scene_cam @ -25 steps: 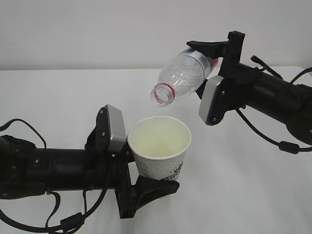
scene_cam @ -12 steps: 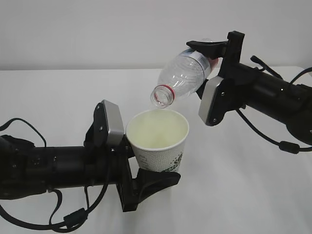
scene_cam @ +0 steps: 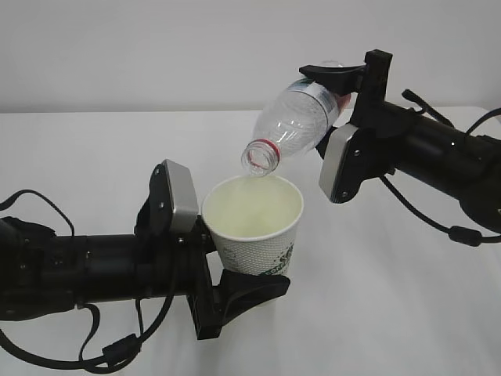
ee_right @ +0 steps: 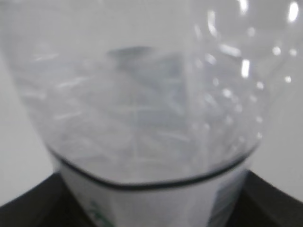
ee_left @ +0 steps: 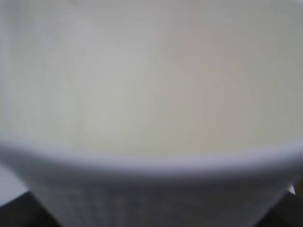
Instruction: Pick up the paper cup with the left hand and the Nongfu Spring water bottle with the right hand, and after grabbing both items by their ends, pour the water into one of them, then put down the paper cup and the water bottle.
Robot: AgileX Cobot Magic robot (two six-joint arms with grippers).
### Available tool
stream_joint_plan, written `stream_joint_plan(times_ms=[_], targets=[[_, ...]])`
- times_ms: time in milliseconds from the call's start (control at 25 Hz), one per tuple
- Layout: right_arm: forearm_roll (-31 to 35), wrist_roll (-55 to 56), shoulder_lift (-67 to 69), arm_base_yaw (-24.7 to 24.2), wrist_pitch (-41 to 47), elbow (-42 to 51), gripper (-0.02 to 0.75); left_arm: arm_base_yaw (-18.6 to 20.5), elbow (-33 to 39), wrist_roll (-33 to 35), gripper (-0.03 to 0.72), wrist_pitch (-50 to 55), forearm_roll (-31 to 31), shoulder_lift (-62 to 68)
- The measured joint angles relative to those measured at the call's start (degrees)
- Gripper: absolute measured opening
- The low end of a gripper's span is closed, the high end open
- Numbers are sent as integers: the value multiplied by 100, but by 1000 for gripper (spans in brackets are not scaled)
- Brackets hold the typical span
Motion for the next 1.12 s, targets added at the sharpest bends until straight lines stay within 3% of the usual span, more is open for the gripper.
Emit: stream_joint_plan(times_ms=[1120], targets=[[0, -132, 0, 0, 0, -11, 531, 0, 0, 9, 566, -9, 0, 0]])
